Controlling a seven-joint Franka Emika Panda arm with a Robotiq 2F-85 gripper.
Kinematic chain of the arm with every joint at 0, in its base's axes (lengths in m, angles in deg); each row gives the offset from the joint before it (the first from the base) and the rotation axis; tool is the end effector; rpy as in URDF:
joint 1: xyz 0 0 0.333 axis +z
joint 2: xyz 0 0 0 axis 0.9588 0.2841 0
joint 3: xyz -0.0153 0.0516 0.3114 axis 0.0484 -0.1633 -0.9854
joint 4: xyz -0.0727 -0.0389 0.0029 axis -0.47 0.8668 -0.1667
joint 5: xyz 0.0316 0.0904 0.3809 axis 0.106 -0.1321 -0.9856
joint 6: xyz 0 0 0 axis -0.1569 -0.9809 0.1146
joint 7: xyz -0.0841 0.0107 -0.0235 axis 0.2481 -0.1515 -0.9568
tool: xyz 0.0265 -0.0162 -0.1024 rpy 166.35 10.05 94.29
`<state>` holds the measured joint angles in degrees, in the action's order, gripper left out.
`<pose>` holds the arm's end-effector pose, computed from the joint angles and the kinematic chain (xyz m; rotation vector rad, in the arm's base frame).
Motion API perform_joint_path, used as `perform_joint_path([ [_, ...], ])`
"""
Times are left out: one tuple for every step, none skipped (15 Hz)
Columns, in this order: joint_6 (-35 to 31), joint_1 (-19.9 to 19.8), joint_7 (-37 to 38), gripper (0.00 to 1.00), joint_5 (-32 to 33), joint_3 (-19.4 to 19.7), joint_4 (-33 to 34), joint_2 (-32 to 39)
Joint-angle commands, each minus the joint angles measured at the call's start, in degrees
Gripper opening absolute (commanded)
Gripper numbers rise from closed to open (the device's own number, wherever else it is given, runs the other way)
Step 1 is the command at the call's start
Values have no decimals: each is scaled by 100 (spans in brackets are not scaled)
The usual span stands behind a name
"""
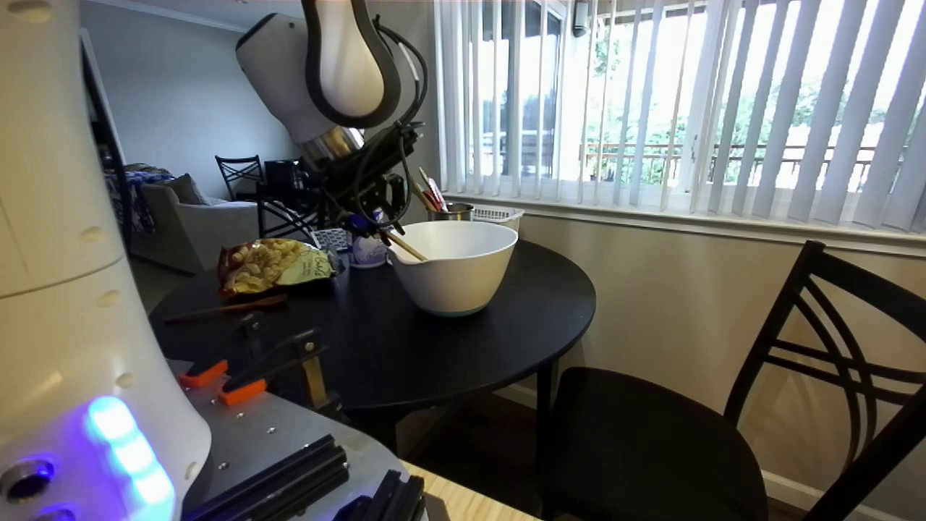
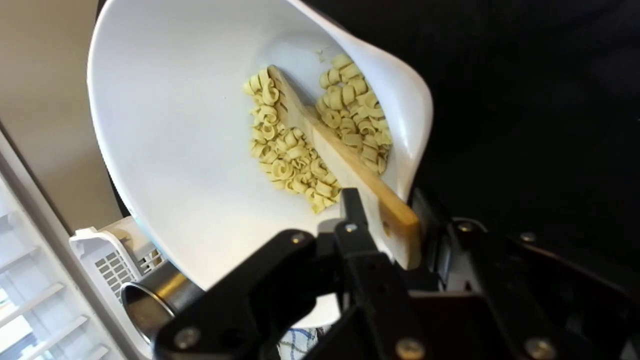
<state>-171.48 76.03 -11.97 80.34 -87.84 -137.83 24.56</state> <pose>0.3993 0.1388 0.1755 2.3070 1.3648 0.6029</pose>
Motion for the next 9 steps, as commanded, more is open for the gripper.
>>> perform_joint_path([
  [161,23,251,7,217,-67,-3,67],
  [185,25,248,6,216,-74,-4,86],
  [242,31,242,8,218,-89,-14,62],
  [268,35,242,10,213,-100,-23,50],
  [296,42,237,9,200,-105,-51,16],
  [326,52,231,9,192,-106,-66,-5],
  [354,66,189,9,151,-103,-104,-65],
  [370,74,158,9,118,-99,-130,-103],
  [378,83,67,7,38,-87,-195,-209],
])
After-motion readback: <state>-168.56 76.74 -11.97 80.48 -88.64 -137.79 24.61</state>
